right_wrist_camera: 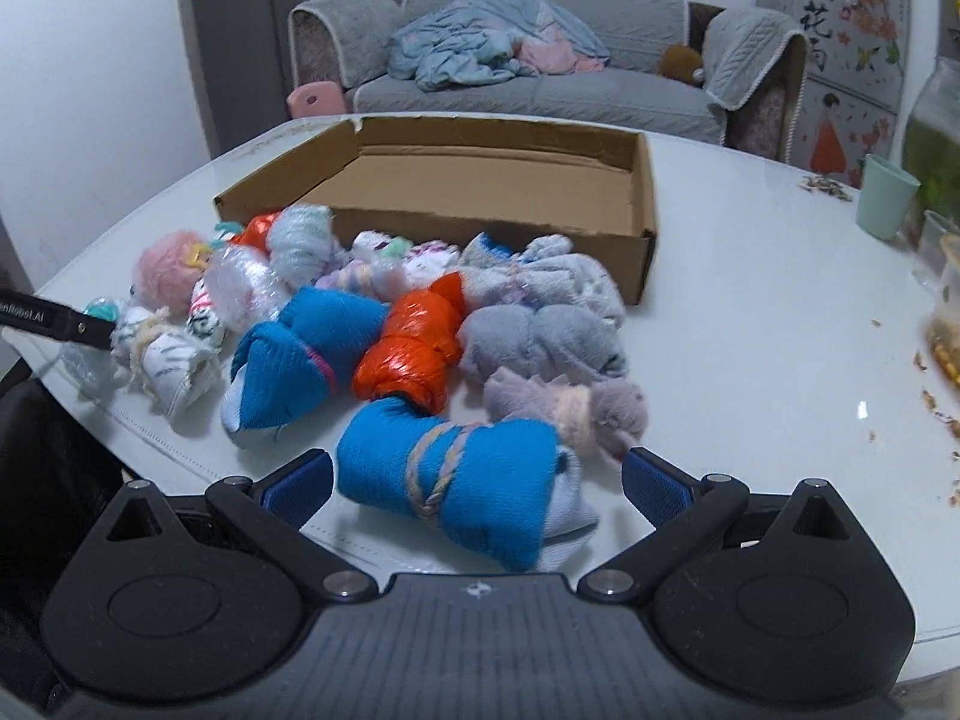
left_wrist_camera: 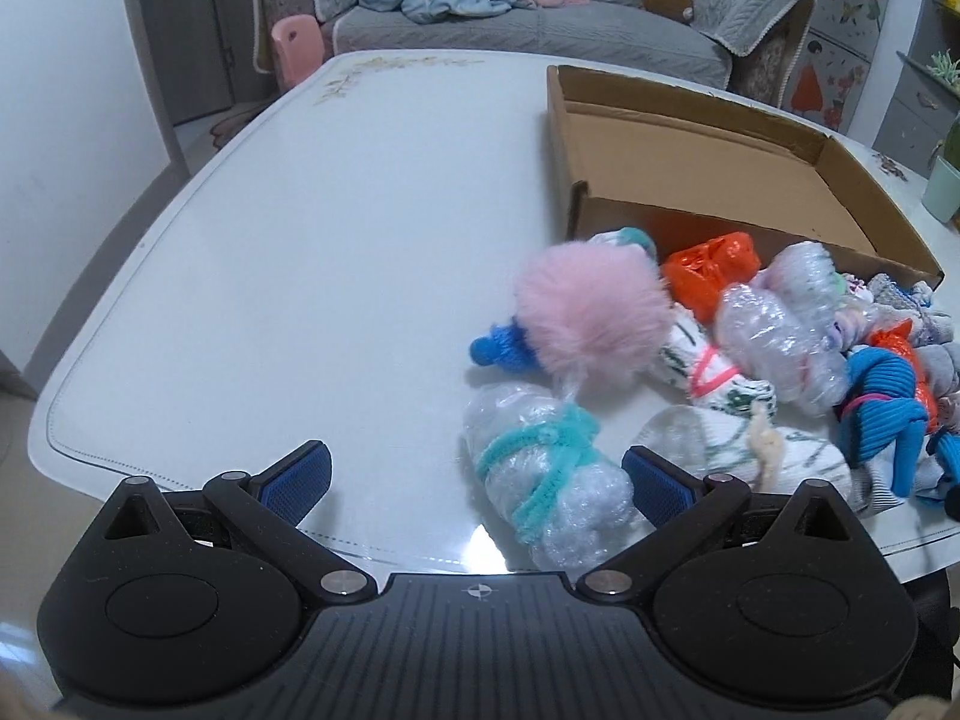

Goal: Organize objects
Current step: 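Lower both grippers toward the pile, left at bubble-wrap bundle, right at blue socks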

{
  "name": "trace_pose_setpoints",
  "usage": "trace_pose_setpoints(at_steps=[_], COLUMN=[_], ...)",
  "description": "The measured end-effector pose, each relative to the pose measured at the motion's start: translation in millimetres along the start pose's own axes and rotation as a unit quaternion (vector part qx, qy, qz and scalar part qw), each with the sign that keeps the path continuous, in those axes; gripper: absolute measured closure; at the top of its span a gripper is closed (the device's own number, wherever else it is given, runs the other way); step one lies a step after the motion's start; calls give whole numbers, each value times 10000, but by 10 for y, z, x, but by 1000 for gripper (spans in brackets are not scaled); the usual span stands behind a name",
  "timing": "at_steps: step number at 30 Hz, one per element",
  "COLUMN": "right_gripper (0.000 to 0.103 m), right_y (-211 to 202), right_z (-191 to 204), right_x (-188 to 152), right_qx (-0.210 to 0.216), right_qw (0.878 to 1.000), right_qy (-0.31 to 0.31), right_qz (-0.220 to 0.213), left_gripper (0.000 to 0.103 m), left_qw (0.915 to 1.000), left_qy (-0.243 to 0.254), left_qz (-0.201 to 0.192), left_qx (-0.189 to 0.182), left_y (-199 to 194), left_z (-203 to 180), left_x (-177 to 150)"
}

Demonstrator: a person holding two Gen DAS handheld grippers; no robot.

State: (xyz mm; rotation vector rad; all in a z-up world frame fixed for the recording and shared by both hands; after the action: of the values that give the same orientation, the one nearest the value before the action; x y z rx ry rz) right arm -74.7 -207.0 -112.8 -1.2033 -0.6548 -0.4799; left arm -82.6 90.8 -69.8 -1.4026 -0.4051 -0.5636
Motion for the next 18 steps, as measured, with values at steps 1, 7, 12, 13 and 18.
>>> trace_pose_setpoints(at_steps=[1, 7, 12, 13, 18], right_gripper=[1, 1, 5, 7, 22], right_y=[2, -31, 16, 30, 48], right_z=[9, 21, 1, -5, -34], right_x=[-22, -77, -52, -52, -88], right_qx=[21, 115, 195, 214, 286], right_qw=[10000, 9998, 9995, 9996, 9993], right_qy=[-41, -128, -228, -207, -252], right_qz=[28, -22, -24, -10, -47], left_gripper=[0, 0, 1, 4, 24], left_qw=[10000, 9999, 9999, 9998, 9998], left_qy=[-37, 6, -3, -39, 1], left_qz=[16, -89, 1, 3, -65], left_qx=[-56, -146, -151, -171, -199], left_y=[6, 11, 116, 130, 116], left_z=[18, -4, -59, -55, -84], left_x=[-6, 5, 46, 50, 66])
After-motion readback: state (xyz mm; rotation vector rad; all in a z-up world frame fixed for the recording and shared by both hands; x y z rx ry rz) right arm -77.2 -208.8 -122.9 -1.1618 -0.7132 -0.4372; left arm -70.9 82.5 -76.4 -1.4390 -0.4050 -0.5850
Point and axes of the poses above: each gripper's, at about its wrist camera, not at the fingertips, and y roughly the way its jaws point, z to its left, x to its top, the point moved 1 cm from there along y, roughly the way its jaws point, and after that the axes turned 13 degrees about y, right-handed, at the moved point
